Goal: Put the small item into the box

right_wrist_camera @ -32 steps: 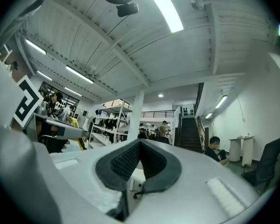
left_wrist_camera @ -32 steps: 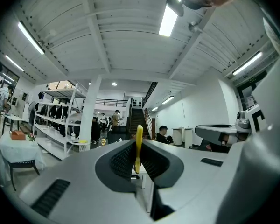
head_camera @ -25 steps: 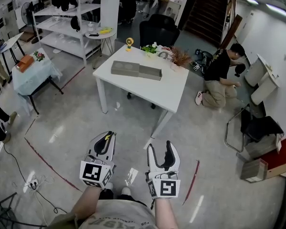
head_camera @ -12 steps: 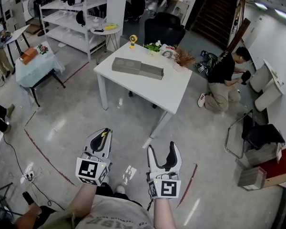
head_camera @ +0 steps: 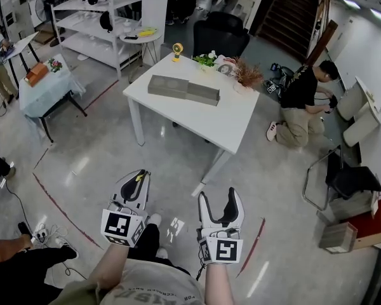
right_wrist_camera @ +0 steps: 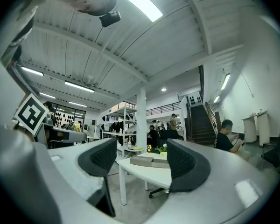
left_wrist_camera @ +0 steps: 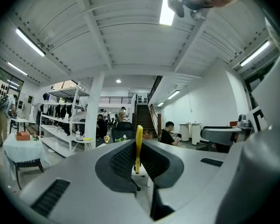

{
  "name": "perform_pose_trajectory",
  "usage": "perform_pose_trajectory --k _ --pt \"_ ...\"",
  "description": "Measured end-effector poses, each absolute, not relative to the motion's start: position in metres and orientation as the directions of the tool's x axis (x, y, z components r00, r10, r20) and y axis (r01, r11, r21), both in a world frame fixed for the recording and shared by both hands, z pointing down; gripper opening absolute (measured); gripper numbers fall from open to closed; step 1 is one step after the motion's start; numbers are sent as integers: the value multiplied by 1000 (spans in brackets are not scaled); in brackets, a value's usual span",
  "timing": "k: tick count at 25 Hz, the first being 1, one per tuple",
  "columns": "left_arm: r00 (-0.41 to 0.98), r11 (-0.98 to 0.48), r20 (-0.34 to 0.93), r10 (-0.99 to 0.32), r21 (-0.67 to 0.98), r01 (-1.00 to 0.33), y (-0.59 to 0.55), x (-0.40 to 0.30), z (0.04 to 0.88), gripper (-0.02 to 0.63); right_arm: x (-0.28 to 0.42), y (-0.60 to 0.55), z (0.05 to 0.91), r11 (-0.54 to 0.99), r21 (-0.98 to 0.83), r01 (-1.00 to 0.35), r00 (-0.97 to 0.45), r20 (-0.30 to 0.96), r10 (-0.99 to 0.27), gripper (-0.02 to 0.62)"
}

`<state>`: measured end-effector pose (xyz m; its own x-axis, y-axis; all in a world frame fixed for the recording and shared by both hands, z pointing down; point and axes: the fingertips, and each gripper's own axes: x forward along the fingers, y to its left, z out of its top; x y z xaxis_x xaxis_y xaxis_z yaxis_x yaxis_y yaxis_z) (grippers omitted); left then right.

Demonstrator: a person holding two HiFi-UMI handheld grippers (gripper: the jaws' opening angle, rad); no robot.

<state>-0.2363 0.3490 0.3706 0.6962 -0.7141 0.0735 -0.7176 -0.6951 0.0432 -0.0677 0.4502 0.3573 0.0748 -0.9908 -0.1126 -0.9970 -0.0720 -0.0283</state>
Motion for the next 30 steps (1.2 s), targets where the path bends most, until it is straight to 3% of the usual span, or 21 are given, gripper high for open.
perform_pose_trajectory --k 20,30 --pt "781 -778 19 -625 73 -624 157 -168 350 31 -13 281 342 -174 16 -985 171 -115 -978 327" --pt "817 -811 54 -574 104 -576 99 -141 368 31 4 227 358 -208 8 -978 207 -61 -976 327"
